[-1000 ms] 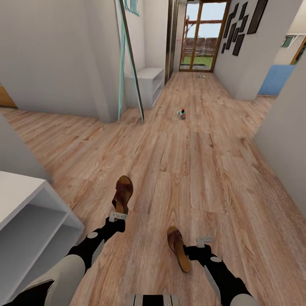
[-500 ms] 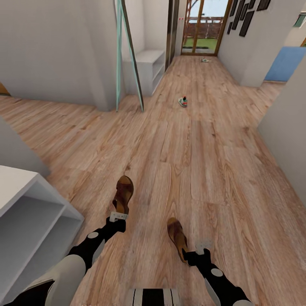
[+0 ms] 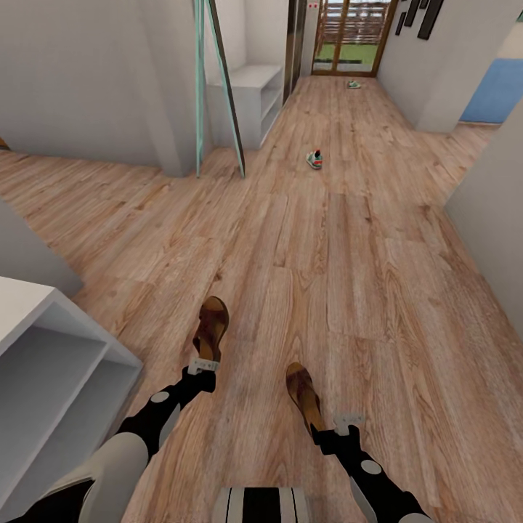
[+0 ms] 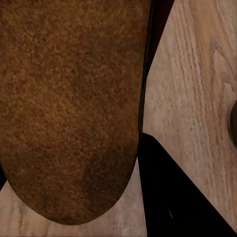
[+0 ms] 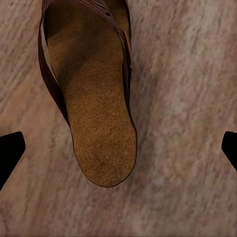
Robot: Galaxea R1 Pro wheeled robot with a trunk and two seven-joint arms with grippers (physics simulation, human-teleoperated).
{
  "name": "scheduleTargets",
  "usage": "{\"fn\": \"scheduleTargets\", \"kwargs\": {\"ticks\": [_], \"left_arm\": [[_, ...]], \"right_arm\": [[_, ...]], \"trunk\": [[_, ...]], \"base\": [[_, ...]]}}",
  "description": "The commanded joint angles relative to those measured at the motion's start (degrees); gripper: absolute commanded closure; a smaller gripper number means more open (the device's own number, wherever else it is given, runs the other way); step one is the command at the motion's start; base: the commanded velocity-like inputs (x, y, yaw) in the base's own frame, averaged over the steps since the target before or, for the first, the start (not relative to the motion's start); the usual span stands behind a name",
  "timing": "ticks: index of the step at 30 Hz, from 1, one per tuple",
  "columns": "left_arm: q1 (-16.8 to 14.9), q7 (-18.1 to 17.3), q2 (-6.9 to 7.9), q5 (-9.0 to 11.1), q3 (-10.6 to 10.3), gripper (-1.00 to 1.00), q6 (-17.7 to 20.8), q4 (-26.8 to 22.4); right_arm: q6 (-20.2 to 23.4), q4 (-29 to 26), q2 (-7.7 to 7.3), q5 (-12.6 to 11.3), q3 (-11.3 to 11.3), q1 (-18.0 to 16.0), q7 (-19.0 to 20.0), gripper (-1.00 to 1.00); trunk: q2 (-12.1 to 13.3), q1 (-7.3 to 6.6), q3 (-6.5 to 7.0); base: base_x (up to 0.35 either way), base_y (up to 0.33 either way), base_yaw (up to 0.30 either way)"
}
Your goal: Pick up the two gym shoes and the two sandals from the corridor floor and place them onto the hallstand (shoe rack) in the corridor, making sure they are on the rack and not on the floor. Arrange them so the two gym shoes are next to each other and the two sandals are next to each other.
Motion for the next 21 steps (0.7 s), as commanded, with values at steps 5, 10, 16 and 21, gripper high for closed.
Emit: {"fn": "scheduleTargets", "kwargs": {"ticks": [5,10,16,21], "left_arm": [[0.0,-3.7,-0.43,-0.8,0.5,1.0,3.1,-4.5],[0.0,-6.0,-0.61,-0.8,0.5,1.0,6.7,-8.3],[0.1,-6.6,-0.59,-0.9,0.5,1.0,8.5,-9.4],[0.3,-6.6,-0.56,-0.9,0.5,1.0,8.6,-9.4]], "right_arm": [[-0.2,0.0,0.02,0.5,-0.4,0.0,0.3,-1.0],[-0.2,0.0,0.01,0.5,-0.5,0.0,0.3,-1.0],[-0.2,0.0,0.01,0.5,-0.5,0.0,0.3,-1.0],[-0.2,0.0,0.01,0.5,-0.5,0.0,0.3,-1.0]], "trunk": [[0.0,-0.01,-0.04],[0.0,-0.01,-0.04],[-0.1,0.09,-0.99],[-0.1,0.22,-2.35]], "base": [[0.0,0.0,0.0],[0.0,0.0,0.0],[0.0,0.0,0.01],[0.0,0.0,0.104]]}}
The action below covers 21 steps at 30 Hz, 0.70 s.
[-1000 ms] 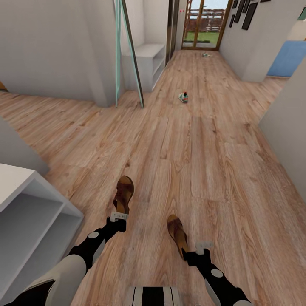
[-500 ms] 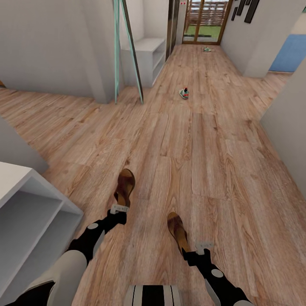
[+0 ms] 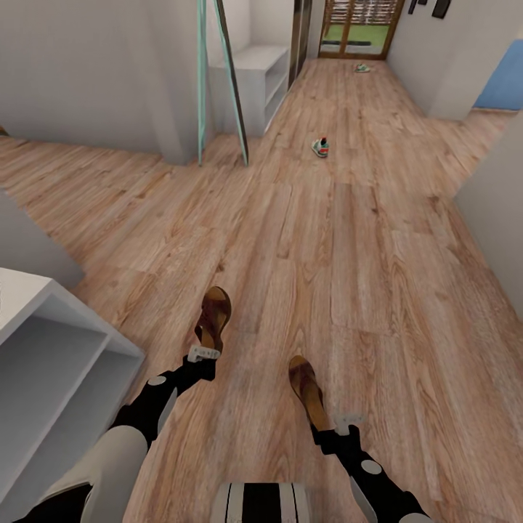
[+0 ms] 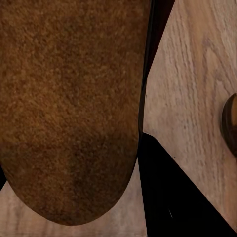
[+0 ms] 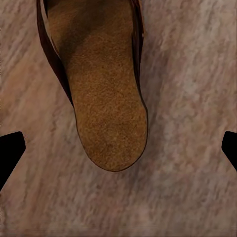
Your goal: Pick up the two gym shoes and the two sandals from the corridor floor and place them onto the hallstand (shoe rack) in the corridor, making sure they are on the rack and not on the floor. Arrange them so the two gym shoes are next to each other and the two sandals are next to each other.
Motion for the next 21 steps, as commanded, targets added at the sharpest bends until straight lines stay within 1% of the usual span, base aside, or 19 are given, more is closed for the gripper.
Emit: {"fn": "scheduleTargets", "kwargs": {"ticks": [1,9,21], "left_arm": [[0.0,-0.4,-0.07,-0.7,0.5,1.0,-0.2,0.0],[0.1,-0.4,-0.06,-0.7,0.5,1.0,-0.2,-0.1],[0.1,-0.4,-0.14,-0.7,0.5,1.0,-0.2,-0.1]], "right_arm": [[-0.2,0.0,0.05,0.5,-0.5,0.0,0.3,-1.0],[-0.2,0.0,0.05,0.5,-0.5,0.0,0.3,-1.0],[-0.3,-0.1,0.05,0.5,-0.6,0.0,0.3,-1.0]], "trunk": [[0.0,0.01,-0.33],[-0.1,0.22,-2.72],[-0.3,0.53,-6.4]], "base": [[0.0,0.0,0.139],[0.0,0.0,0.104],[0.0,0.0,0.012]]}}
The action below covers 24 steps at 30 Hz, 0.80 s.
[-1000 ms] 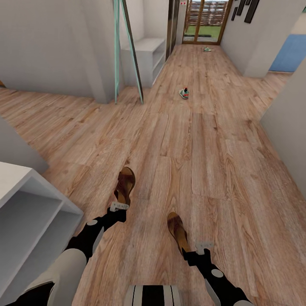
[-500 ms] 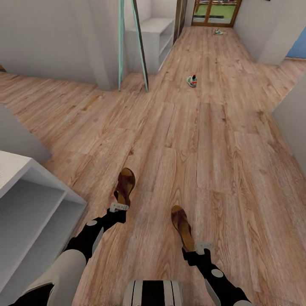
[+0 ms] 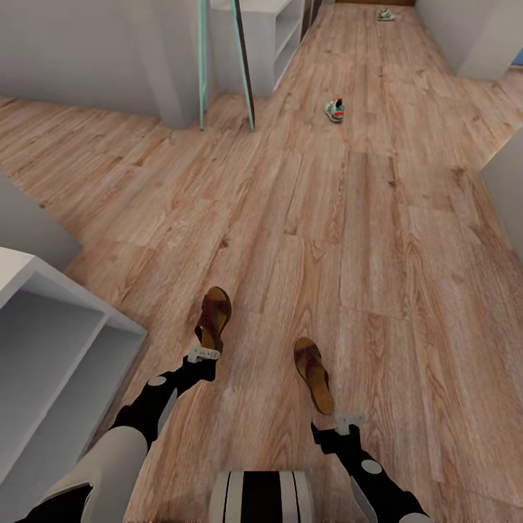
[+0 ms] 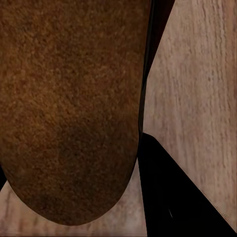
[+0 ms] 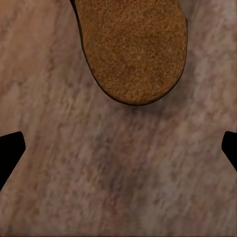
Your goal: Pick up the two gym shoes and the two sandals from the corridor floor and place them onto the hallstand (shoe rack) in the corridor, making sure they are on the rack and not on the floor. Arrange them so the two gym shoes are next to each other and the two sandals are next to each other.
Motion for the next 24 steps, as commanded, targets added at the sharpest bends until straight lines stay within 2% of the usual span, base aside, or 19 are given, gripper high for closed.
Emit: {"fn": "scheduleTargets", "kwargs": {"ticks": [1,13,24], "left_arm": [[0.0,-0.4,-0.08,-0.7,0.5,1.0,-0.2,-0.1],[0.2,-0.4,-0.01,-0.7,0.5,1.0,-0.3,-0.2],[0.4,-0.5,0.01,-0.7,0.5,1.0,-0.3,-0.5]], "right_arm": [[-0.2,0.0,0.05,0.5,-0.5,0.0,0.3,-1.0],[-0.2,-0.2,0.03,0.5,-0.6,0.0,0.3,-1.0],[-0.2,-0.2,0.01,0.5,-0.6,0.0,0.3,-1.0]], "trunk": [[0.0,-0.01,-0.07],[0.0,-0.01,-0.13],[0.0,-0.01,-0.13]], "base": [[0.0,0.0,0.0],[0.001,0.0,0.0],[0.111,0.0,0.0]]}}
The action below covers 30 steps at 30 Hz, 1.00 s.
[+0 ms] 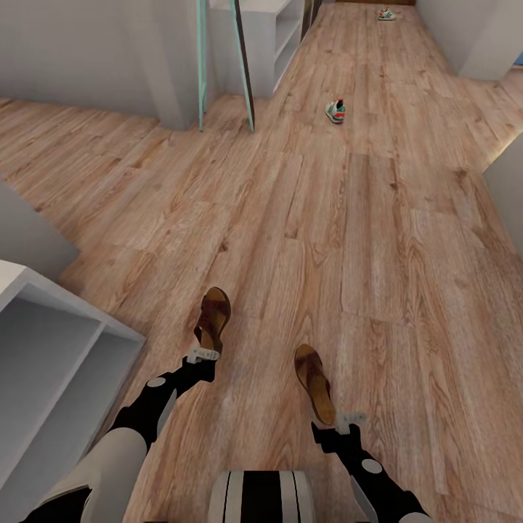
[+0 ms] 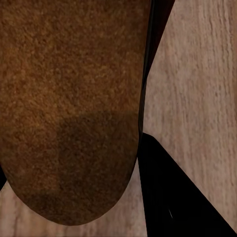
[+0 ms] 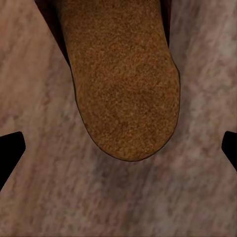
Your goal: Pick up the two gym shoes and the two sandals from the corridor floor and place them onto the hallstand (shoe rack) in the corridor, making sure they are on the rack and not on the floor. Arrange them so the two gym shoes are next to each other and the two sandals are next to each other.
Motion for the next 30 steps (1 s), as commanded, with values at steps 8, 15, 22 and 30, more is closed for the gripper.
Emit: {"fn": "scheduleTargets", "kwargs": {"ticks": [8,15,22,30], "left_arm": [[-0.1,-0.5,-0.15,-0.7,0.5,1.0,-0.2,0.0],[-0.1,-0.5,-0.1,-0.7,0.5,1.0,-0.3,0.0],[0.0,-0.5,-0.12,-0.7,0.5,1.0,-0.3,0.0],[-0.1,-0.5,-0.1,-0.8,0.3,1.0,-0.3,0.0]], "right_arm": [[-0.2,0.0,0.09,0.5,-0.5,0.0,0.3,-1.0],[-0.2,0.0,0.08,0.5,-0.5,0.0,0.3,-1.0],[-0.1,0.0,0.08,0.5,-0.5,0.0,0.3,-1.0],[-0.1,0.0,0.04,0.6,-0.5,0.0,0.3,-1.0]], "trunk": [[0.0,-0.01,-0.03],[0.0,-0.01,-0.03],[0.0,-0.01,-0.03],[0.0,-0.01,-0.03]], "base": [[0.04,0.0,0.0],[0.105,0.0,0.0],[0.017,0.0,0.0],[0.002,0.0,0.0]]}}
